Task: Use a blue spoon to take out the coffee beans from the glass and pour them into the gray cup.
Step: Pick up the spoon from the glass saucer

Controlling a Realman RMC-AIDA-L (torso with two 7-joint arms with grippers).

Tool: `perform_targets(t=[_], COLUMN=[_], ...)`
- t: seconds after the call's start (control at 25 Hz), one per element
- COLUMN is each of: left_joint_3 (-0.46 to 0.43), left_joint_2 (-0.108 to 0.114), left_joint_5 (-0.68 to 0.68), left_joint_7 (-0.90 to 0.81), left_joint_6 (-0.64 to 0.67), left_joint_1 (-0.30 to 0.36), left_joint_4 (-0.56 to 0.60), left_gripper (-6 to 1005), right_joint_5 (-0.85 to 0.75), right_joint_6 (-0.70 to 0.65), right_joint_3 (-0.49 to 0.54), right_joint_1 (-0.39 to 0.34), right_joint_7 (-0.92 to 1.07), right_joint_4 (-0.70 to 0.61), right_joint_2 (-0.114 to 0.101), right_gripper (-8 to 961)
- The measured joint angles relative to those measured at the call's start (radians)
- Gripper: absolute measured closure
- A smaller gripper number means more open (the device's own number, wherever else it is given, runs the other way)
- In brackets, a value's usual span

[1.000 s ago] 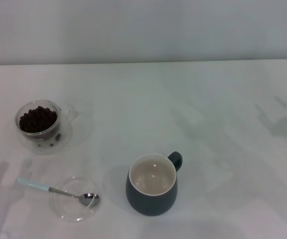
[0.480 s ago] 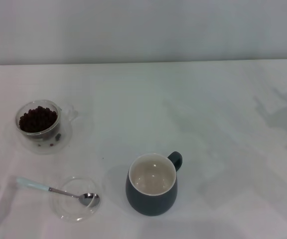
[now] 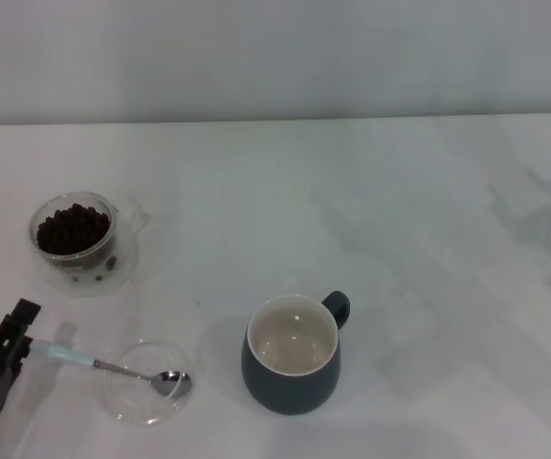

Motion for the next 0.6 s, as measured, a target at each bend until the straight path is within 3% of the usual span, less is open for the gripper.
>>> perform_targets(t=[0.6], left_joint_3=[0.004], left_joint_2=[-0.004], left_joint_5=[0.095], left_joint_7=[-0.002], left_joint_6=[-0.038], left_joint_1=[-0.015], left_joint_4=[0.000], left_gripper=[167], right_joint_5=[0.000], right_joint_6=[0.012], right_joint_3=[0.001], right_joint_1=[0.010], right_joint_7=[-0.001], right_joint_4=[0.000], right_joint_2=[0.001], right_gripper=[316])
